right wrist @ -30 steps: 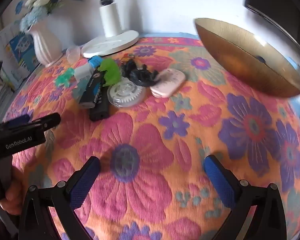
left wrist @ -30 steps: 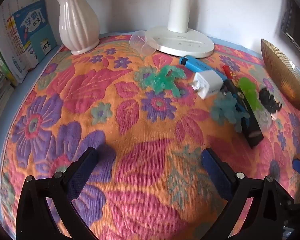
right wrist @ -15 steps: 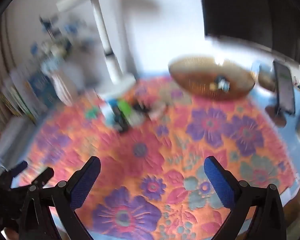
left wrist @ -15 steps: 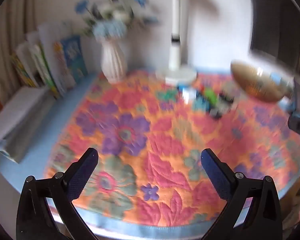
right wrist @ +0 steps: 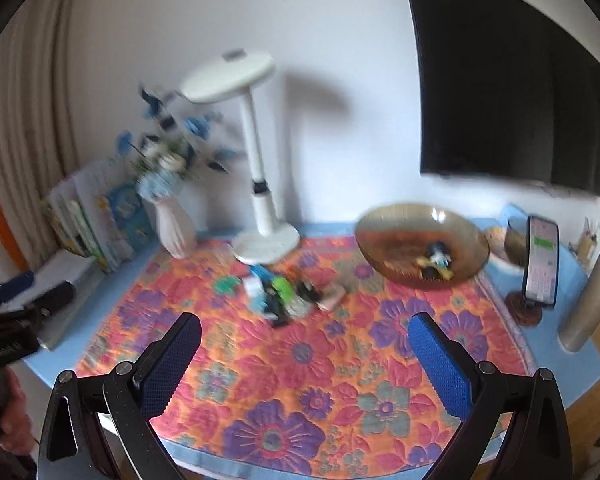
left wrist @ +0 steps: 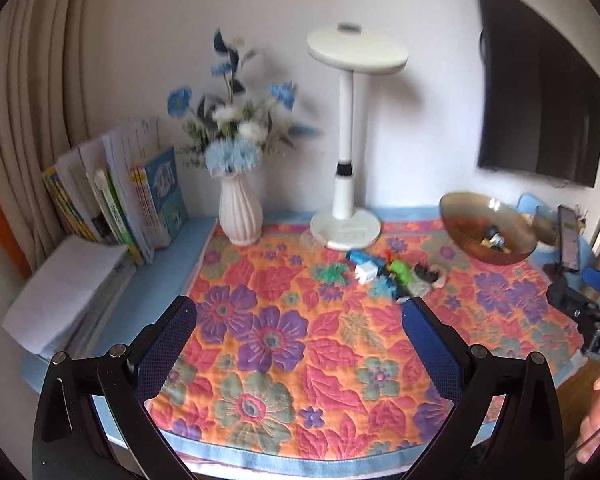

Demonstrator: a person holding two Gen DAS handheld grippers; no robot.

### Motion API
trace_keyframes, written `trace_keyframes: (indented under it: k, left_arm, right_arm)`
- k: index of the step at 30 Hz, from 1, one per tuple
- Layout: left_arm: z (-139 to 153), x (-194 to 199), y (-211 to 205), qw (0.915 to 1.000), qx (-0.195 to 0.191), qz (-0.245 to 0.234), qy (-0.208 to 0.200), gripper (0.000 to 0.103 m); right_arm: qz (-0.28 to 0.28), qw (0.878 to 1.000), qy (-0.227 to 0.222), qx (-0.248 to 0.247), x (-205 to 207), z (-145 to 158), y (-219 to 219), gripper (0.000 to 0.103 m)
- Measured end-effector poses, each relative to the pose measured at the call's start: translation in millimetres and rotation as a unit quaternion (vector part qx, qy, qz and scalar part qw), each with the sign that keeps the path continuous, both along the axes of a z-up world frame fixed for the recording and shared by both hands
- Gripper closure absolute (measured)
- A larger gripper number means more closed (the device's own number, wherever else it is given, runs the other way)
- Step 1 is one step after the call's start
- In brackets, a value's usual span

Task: Organize rigid objects
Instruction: 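Move both grippers toward the pile of small items on the quilt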

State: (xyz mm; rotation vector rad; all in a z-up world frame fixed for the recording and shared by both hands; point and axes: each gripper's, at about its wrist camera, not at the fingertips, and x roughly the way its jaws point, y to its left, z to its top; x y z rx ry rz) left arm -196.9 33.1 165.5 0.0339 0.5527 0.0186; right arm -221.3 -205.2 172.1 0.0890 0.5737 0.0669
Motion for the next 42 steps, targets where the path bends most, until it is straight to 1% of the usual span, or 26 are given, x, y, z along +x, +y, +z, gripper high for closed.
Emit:
trace_keyframes:
  k: [4, 5, 7, 9, 11, 14, 16, 17, 19, 21, 23, 25, 26, 28, 29, 31, 32, 34, 35, 37, 39, 40, 41, 42]
  left_arm:
    - [-22, 29, 5, 0.9990, -0.031, 0.001, 0.032, 0.001]
    - [-24, 35, 3, 0.9986, -0.037, -0.001, 0.037, 0.001]
    - [-29, 42, 1, 0.9978, -0.050, -0.006, 0.043, 0.001]
    - [-29, 46, -5, 0.9980, -0.046, -0.011, 0.041, 0.001]
    - [-31, 46, -13, 0.9984, -0.033, -0.018, 0.041, 0.001]
    - [-30, 51, -21, 0.9971, -0.021, -0.044, 0.058, 0.001]
    - [-27, 49, -25, 0.9962, -0.016, -0.062, 0.059, 0.001]
    - [-24, 47, -23, 0.9960, -0.020, -0.066, 0.057, 0.001]
    - [-17, 49, -18, 0.9956, -0.027, -0.068, 0.058, 0.001]
    - [-8, 52, -11, 0.9963, -0.034, -0.059, 0.053, 0.001]
    - [5, 57, -3, 0.9970, -0.041, -0.053, 0.039, 0.001]
    - [16, 71, 6, 0.9964, -0.055, -0.056, 0.031, 0.001]
    - [20, 87, 10, 0.9962, -0.061, -0.050, 0.037, 0.001]
    - [19, 112, 13, 0.9959, -0.060, -0.044, 0.051, 0.001]
    - [14, 133, 15, 0.9949, -0.064, -0.042, 0.065, 0.001]
    - [1, 159, 16, 0.9920, -0.079, -0.042, 0.090, 0.001]
    - [-11, 180, 18, 0.9883, -0.097, -0.044, 0.109, 0.001]
    - [-33, 209, 16, 0.9836, -0.111, -0.040, 0.137, 0.003]
    - [-46, 223, 13, 0.9817, -0.111, -0.041, 0.149, 0.006]
    - [-67, 246, 9, 0.9778, -0.118, -0.046, 0.167, 0.011]
    - [-88, 269, 12, 0.9707, -0.141, -0.041, 0.190, 0.017]
    - [-97, 280, 14, 0.9670, -0.153, -0.038, 0.200, 0.023]
    - [-104, 290, 17, 0.9630, -0.169, -0.036, 0.207, 0.032]
    - [-111, 296, 20, 0.9591, -0.188, -0.041, 0.208, 0.035]
  right_arm:
    - [-0.001, 0.999, 0.044, 0.012, 33, -28, -8, 0.000]
    - [0.001, 0.999, 0.052, 0.011, 41, -34, -8, 0.000]
    - [0.007, 0.999, 0.054, 0.005, 49, -39, -3, 0.000]
    - [0.018, 0.999, 0.047, -0.004, 53, -41, 1, 0.000]
    - [0.021, 0.999, 0.042, -0.025, 55, -44, 7, 0.000]
    - [0.010, 0.998, 0.051, -0.047, 61, -50, 8, 0.000]
    - [0.007, 0.997, 0.068, -0.029, 65, -53, 1, 0.000]
    - [0.011, 0.997, 0.077, -0.005, 66, -54, -7, 0.000]
    - [0.012, 0.996, 0.083, 0.013, 65, -53, -13, 0.000]
    - [0.001, 0.996, 0.086, 0.001, 65, -51, -14, 0.000]
    - [-0.006, 0.996, 0.086, -0.010, 69, -48, -15, 0.000]
    - [-0.001, 0.996, 0.090, -0.005, 79, -43, -14, 0.002]
    - [0.001, 0.996, 0.091, -0.003, 86, -40, -14, 0.003]
    - [0.003, 0.996, 0.090, 0.002, 101, -33, -15, 0.004]
    - [0.001, 0.996, 0.089, 0.006, 110, -31, -15, 0.004]
    - [-0.010, 0.995, 0.095, 0.002, 124, -35, -15, 0.005]
    - [-0.015, 0.994, 0.104, 0.000, 132, -42, -16, 0.006]
    - [-0.018, 0.992, 0.128, 0.003, 147, -62, -20, 0.011]
    - [-0.019, 0.989, 0.147, 0.008, 156, -77, -24, 0.014]
    - [-0.025, 0.984, 0.176, 0.013, 172, -102, -30, 0.032]
    - [-0.036, 0.977, 0.208, 0.012, 188, -128, -36, 0.043]
    - [-0.039, 0.975, 0.220, 0.019, 195, -137, -39, 0.043]
    - [-0.037, 0.973, 0.226, 0.029, 202, -144, -41, 0.043]
    - [-0.034, 0.972, 0.230, 0.036, 208, -149, -42, 0.043]
